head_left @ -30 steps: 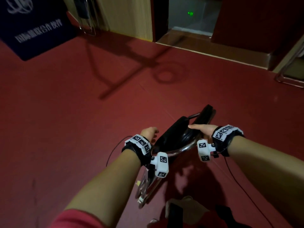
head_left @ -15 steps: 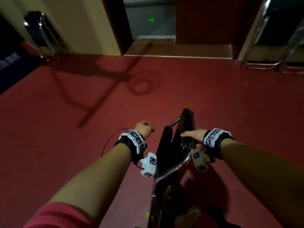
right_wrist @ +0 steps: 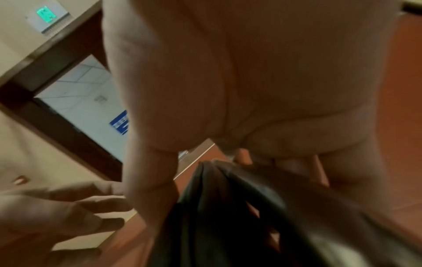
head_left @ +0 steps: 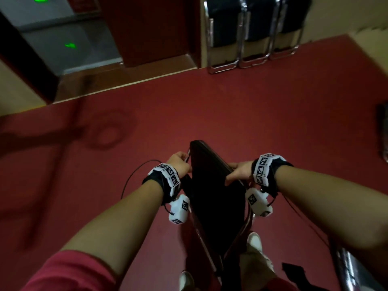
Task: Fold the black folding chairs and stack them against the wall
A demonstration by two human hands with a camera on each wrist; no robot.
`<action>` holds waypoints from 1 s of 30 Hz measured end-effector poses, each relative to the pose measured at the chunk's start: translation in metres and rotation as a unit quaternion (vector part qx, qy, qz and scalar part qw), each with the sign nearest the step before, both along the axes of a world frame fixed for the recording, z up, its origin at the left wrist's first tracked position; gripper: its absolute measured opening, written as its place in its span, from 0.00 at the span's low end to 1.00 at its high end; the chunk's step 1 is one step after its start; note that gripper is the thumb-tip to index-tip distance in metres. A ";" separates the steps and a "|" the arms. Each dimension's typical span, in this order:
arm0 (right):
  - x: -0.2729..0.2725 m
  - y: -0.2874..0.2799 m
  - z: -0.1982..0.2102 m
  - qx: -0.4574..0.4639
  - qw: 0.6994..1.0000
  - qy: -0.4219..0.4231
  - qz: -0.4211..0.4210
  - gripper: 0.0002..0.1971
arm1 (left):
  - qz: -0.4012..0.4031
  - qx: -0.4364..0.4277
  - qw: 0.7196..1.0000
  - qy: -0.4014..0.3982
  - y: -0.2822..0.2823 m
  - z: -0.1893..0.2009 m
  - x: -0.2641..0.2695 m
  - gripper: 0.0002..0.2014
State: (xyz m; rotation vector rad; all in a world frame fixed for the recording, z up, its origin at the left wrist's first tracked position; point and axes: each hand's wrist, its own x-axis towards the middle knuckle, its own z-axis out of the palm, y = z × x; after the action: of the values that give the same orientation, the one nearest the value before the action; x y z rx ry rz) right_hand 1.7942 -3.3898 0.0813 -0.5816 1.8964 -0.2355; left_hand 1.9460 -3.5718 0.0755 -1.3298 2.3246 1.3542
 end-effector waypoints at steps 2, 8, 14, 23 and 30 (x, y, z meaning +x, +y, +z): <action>0.022 0.004 0.006 0.007 1.000 0.020 -0.004 0.37 | -0.031 0.012 0.999 0.003 -0.004 -0.004 0.006 0.30; 0.073 0.014 0.014 0.017 0.999 0.035 -0.019 0.42 | -0.164 -0.081 0.983 -0.027 -0.007 0.002 0.012 0.39; 0.096 0.013 0.004 -0.002 0.998 0.023 -0.059 0.49 | -0.229 -0.069 0.968 -0.081 -0.007 -0.009 0.026 0.40; 0.105 0.003 0.002 -0.042 0.997 0.035 -0.048 0.42 | -0.286 -0.075 0.950 -0.096 -0.015 -0.021 0.042 0.41; 0.093 0.015 0.003 -0.007 0.996 0.084 0.010 0.46 | -0.270 -0.073 0.954 -0.111 -0.026 -0.031 0.042 0.40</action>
State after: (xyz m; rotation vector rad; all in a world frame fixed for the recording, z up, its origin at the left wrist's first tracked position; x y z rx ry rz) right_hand 1.8870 -3.3745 0.0846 -0.6465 2.0515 -0.1928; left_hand 1.9879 -3.5974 0.0442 -0.7335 2.4105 0.8335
